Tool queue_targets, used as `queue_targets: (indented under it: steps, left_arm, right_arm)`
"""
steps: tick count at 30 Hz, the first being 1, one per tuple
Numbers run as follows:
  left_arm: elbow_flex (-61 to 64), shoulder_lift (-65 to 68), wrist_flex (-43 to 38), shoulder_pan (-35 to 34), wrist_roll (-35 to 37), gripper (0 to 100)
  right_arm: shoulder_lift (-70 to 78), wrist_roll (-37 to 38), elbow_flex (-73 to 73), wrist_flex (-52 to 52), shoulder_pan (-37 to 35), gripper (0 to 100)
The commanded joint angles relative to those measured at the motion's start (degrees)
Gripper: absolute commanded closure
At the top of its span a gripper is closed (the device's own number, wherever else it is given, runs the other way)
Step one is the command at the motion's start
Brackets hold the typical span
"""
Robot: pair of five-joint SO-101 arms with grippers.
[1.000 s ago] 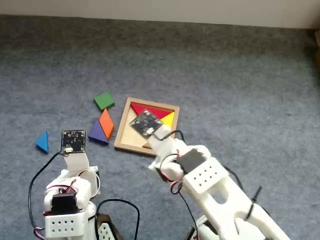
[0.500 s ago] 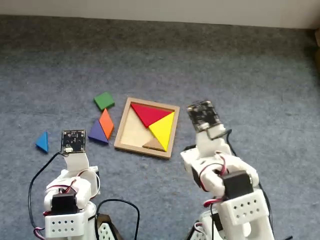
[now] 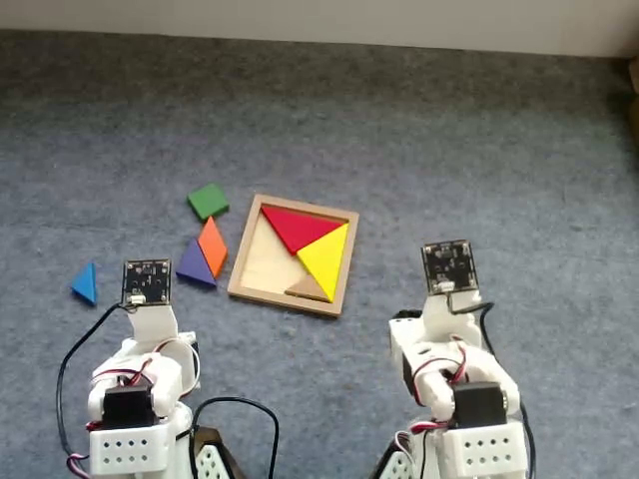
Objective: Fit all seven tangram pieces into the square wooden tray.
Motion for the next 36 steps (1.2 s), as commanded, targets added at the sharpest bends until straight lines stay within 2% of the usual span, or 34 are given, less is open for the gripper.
queue_targets:
  steps: [1,5,9,12,18,21,27,33,36]
  left_arm:
    - [-7.60,-0.84,1.32,-3.12,-3.52,99]
    - [-15.16,-0.84,1.05,-7.43,-16.35,99]
    - [-20.88,-0.84,1.05,-11.56,-24.44,99]
    - [-25.27,-0.84,1.14,-13.14,-26.81,99]
    - [-32.75,-0.13,1.49,-14.37,-26.81,99]
    - [-34.33,0.75,2.90,-14.29,-29.54,95]
    - [-40.40,18.15,3.96,-14.02,-33.49,92]
    - [-47.08,40.75,3.96,-9.45,-35.08,76]
    - [-48.84,50.86,1.32,-7.52,-34.99,77]
  right_arm:
    - [-8.31,-0.35,3.38,-1.27,1.01,96.8]
    - [-17.36,-0.35,11.56,-1.01,1.19,96.8]
    - [-15.78,-0.44,16.31,-1.27,1.19,96.9]
    - [-16.75,-0.44,17.71,-1.36,1.19,96.9]
    - [-16.92,-0.44,21.67,-1.36,1.19,96.9]
    - [-16.84,-0.44,21.58,-1.01,1.10,96.9]
    - [-16.84,-0.44,21.58,-1.01,1.19,96.9]
    - [-16.84,-0.44,21.58,-1.01,1.19,96.9]
    - [-16.84,-0.44,21.58,-1.01,1.19,96.9]
